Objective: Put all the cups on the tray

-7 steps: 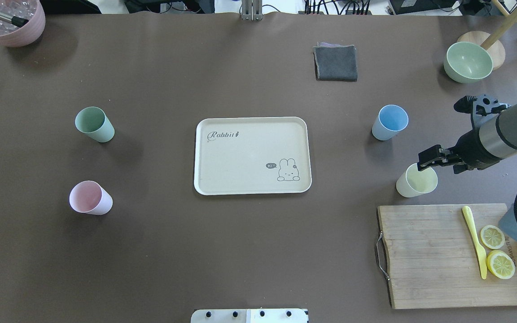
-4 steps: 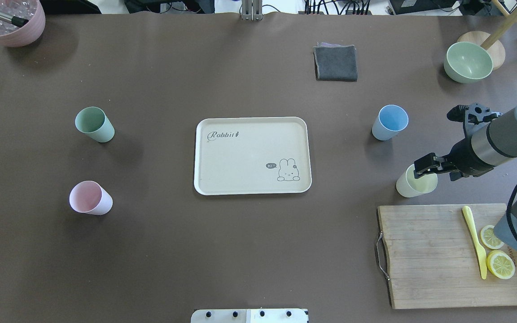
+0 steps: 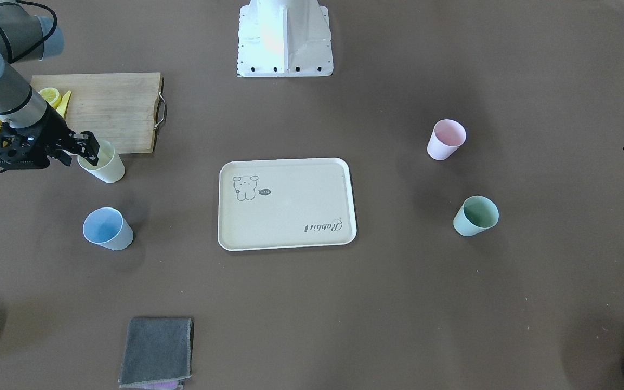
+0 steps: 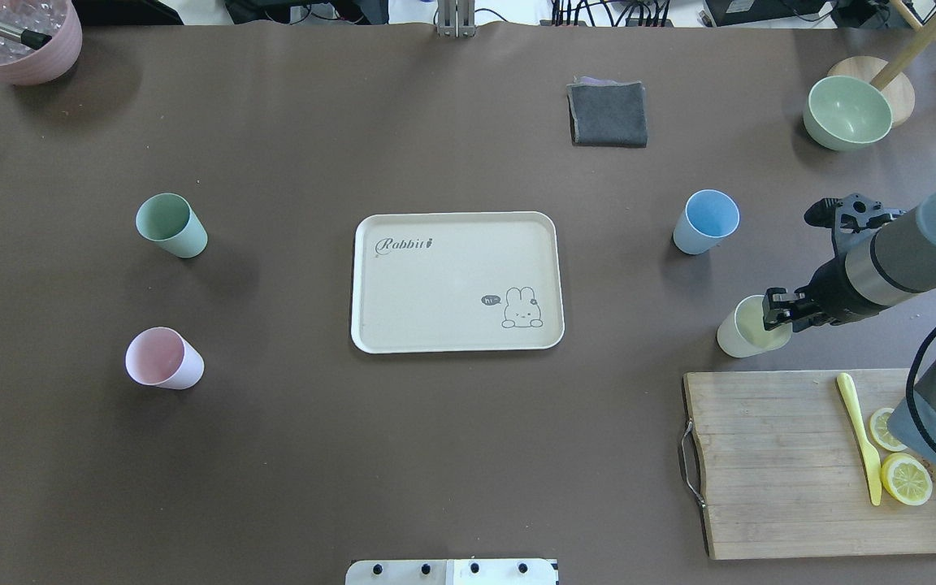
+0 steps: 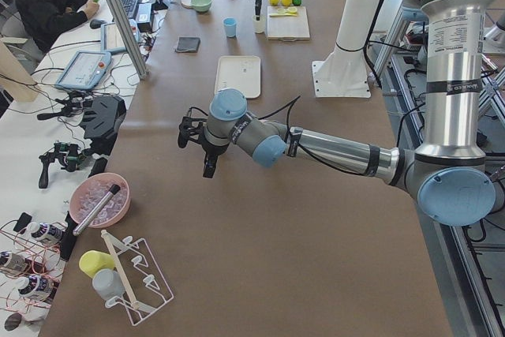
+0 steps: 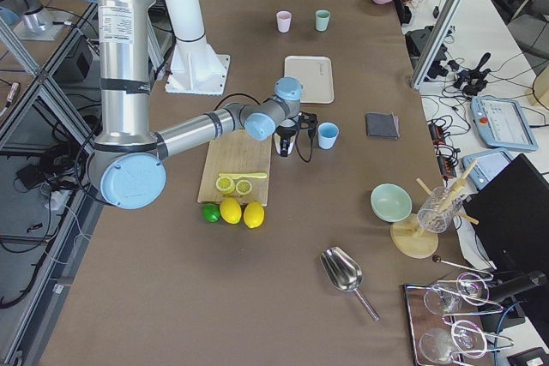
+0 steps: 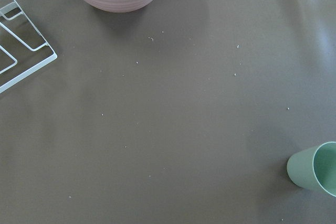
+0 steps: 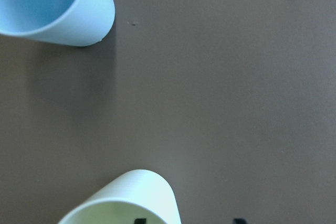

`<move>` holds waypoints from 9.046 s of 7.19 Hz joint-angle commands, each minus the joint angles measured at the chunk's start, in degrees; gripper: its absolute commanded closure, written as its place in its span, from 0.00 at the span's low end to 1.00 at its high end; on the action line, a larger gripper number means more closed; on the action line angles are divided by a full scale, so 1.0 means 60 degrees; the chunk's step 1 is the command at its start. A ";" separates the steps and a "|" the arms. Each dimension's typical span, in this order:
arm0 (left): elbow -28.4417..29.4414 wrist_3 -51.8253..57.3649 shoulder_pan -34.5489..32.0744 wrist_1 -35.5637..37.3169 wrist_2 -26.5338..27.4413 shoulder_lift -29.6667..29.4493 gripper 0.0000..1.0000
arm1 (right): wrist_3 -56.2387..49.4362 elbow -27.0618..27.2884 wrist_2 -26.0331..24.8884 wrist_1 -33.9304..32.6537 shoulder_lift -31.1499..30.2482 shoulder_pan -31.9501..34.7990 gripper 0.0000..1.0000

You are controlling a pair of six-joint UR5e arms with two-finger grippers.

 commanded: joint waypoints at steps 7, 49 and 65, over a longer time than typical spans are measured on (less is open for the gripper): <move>-0.1210 -0.2790 0.1992 0.0030 0.0371 -0.0265 0.02 | 0.1758 0.0992 0.1033 -0.2867 0.3431 0.0263 1.00; -0.0306 -0.6782 0.7770 0.3838 0.4271 -0.5671 1.00 | -0.2998 -0.3154 0.0386 -0.1948 0.3994 0.1945 0.00; 0.1247 -0.6914 0.8459 0.2813 0.4960 -0.6212 0.73 | -0.1988 -0.3241 -0.0126 -0.1450 0.3788 0.0919 1.00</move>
